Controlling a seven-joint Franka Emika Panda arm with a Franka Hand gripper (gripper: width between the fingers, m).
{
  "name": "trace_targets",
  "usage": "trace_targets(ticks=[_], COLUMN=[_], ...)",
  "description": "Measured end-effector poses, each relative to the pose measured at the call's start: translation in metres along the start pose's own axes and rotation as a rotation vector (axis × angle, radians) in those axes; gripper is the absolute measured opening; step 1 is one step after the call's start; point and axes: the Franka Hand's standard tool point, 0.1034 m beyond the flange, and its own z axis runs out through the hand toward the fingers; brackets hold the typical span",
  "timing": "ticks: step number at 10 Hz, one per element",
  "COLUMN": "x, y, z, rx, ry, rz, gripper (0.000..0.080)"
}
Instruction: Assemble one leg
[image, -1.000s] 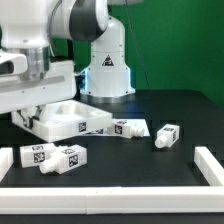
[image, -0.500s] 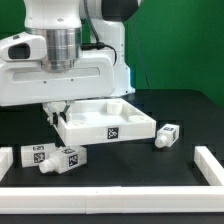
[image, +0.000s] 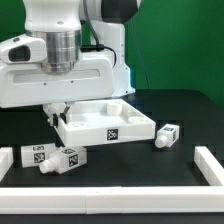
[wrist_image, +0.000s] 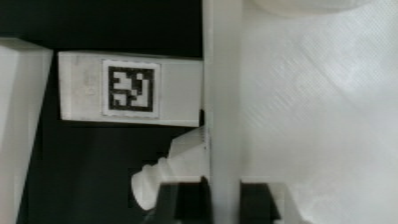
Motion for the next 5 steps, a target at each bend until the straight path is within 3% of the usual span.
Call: trace_targets(ticks=[1,2,4,5], x=[0.022,0.052,0.076,0.075], y=[-0.009,-0.018,-0.03,-0.03], z=[-0.007,-0.008,0.003,0.004], rx=[0.018,0.019,0.015,0.015], ry=[-0.007,0.02,0.057,0.054], rz=[0.038,0.05,0.089,0.076], gripper=[0.0054,0.0054,0.0054,0.0054])
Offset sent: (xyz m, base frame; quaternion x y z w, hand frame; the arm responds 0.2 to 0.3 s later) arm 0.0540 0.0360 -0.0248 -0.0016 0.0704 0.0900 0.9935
